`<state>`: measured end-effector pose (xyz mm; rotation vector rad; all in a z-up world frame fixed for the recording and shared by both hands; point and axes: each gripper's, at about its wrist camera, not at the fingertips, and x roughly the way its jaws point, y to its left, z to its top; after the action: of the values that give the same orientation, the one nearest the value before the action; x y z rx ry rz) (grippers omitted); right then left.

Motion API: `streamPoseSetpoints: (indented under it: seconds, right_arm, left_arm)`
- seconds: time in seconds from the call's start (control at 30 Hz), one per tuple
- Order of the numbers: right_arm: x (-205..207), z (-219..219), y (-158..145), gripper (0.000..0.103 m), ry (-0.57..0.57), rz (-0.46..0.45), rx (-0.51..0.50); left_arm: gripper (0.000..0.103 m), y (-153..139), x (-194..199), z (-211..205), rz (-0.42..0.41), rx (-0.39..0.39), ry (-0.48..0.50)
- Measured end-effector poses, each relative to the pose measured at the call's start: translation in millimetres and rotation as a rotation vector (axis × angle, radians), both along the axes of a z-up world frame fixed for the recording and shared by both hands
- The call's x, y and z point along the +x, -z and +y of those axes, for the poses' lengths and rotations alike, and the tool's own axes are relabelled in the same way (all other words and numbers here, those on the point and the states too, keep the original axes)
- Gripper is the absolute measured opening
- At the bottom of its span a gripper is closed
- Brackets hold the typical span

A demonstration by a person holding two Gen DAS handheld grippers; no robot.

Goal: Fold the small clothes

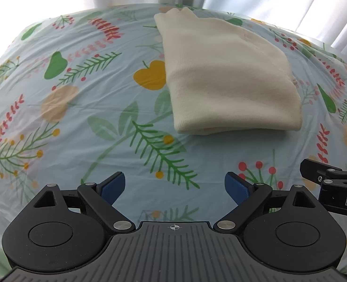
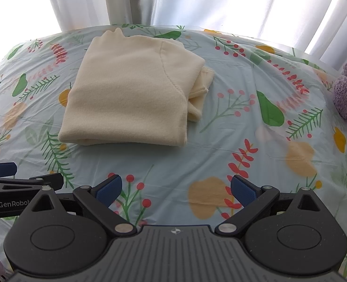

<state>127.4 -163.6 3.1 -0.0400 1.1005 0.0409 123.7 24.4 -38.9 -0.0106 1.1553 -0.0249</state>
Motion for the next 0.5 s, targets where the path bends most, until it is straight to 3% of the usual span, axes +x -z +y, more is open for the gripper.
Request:
streamPoseSetpoints:
  seconds: [0.5]
  right_arm:
    - [-0.9, -1.8, 0.0, 0.099, 0.0, -0.002, 0.003]
  left_arm:
    - [0.095, 0.8, -0.2, -1.6, 0.0, -0.009, -0.001]
